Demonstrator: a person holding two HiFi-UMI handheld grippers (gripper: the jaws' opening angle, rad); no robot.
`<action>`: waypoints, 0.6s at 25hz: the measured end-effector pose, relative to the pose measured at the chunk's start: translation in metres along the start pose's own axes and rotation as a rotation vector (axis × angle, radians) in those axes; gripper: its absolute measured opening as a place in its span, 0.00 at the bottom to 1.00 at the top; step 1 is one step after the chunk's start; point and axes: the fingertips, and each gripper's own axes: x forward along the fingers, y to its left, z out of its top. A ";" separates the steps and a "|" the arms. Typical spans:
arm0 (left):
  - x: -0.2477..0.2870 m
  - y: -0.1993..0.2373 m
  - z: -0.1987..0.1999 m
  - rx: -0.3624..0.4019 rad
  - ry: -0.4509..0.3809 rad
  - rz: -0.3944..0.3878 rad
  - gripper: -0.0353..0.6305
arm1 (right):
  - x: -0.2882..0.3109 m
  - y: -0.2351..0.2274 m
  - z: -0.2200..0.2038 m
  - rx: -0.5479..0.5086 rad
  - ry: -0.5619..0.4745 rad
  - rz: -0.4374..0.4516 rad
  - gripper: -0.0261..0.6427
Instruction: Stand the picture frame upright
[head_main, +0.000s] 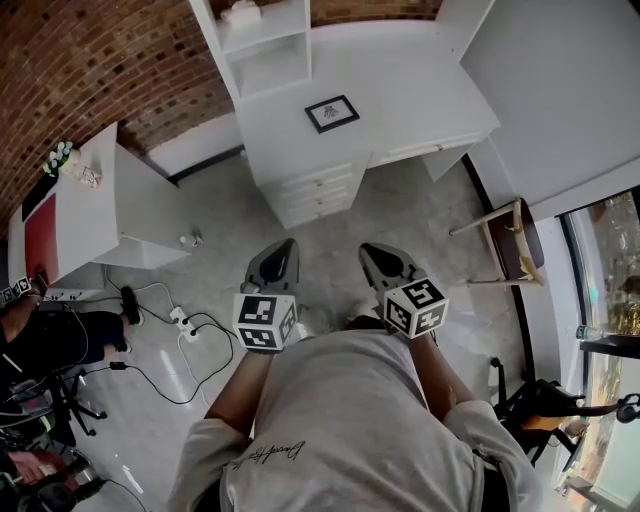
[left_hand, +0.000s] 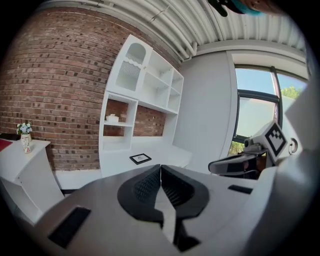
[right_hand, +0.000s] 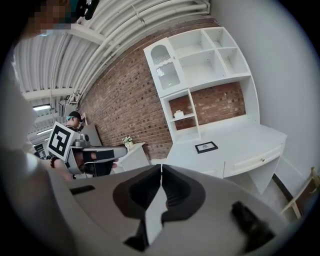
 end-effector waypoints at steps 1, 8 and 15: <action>-0.001 0.002 0.000 0.007 0.003 -0.006 0.08 | 0.003 0.002 0.001 0.004 -0.003 -0.005 0.08; -0.005 0.005 -0.008 0.016 0.016 -0.051 0.08 | 0.011 0.018 0.001 0.017 -0.011 -0.006 0.08; 0.014 0.007 -0.005 0.019 0.026 -0.081 0.08 | 0.023 0.009 0.011 0.023 -0.023 0.011 0.08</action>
